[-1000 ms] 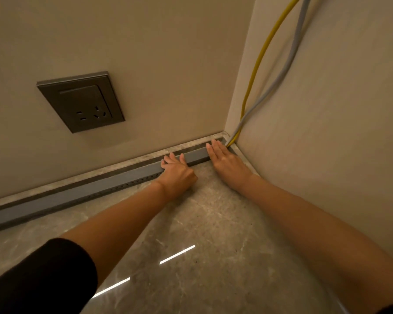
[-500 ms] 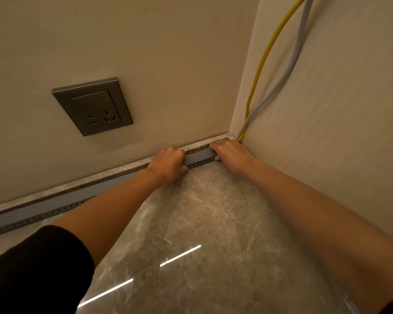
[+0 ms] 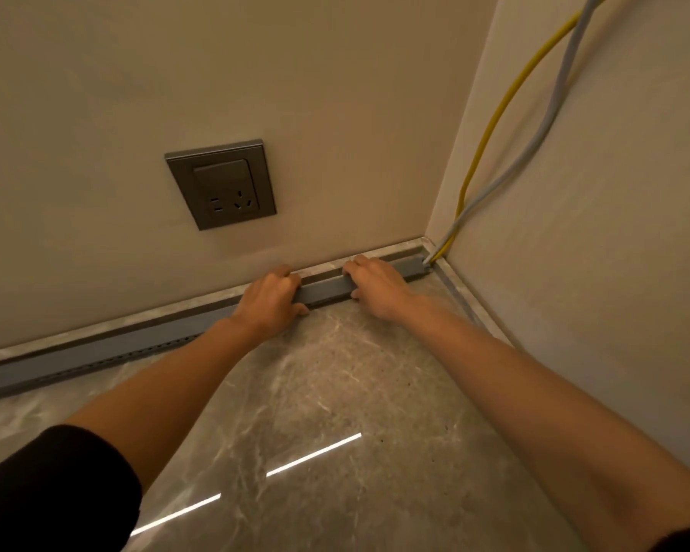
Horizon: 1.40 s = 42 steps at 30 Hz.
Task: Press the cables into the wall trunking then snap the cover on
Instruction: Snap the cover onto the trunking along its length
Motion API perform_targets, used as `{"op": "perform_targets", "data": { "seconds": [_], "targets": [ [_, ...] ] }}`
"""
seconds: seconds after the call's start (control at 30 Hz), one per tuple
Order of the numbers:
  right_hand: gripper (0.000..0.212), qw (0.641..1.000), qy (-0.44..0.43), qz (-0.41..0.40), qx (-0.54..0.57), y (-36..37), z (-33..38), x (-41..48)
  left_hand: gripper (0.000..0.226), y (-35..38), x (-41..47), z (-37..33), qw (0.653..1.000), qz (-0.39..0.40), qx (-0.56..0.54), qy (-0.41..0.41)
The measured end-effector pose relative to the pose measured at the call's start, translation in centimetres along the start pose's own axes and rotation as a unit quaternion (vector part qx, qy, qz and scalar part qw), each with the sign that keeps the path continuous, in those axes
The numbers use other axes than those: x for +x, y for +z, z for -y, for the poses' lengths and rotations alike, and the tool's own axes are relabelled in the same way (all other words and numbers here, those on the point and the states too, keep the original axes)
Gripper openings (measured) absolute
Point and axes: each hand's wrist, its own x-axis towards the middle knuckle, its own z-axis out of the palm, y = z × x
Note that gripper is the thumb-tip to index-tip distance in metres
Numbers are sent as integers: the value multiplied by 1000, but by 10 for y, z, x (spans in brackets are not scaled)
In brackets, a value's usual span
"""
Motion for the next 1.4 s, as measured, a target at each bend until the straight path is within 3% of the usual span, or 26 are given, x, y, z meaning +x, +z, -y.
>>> {"op": "perform_targets", "data": {
  "seconds": [0.53,0.7,0.9,1.13,1.4],
  "targets": [
    [22,995,26,36,86,1,-6,15,41,-5,16,3,997,43,-65,-9],
    [25,998,12,37,48,0,4,14,40,-3,15,6,997,28,-73,-7],
    [33,997,16,20,67,5,16,13,41,-2,-2,24,999,14,-24,34],
    [31,998,-9,24,60,1,46,16,35,-11,-32,62,999,8,47,8],
    [30,996,-35,28,73,6,94,24,38,-15,-50,90,998,32,40,-21]
  ]
}}
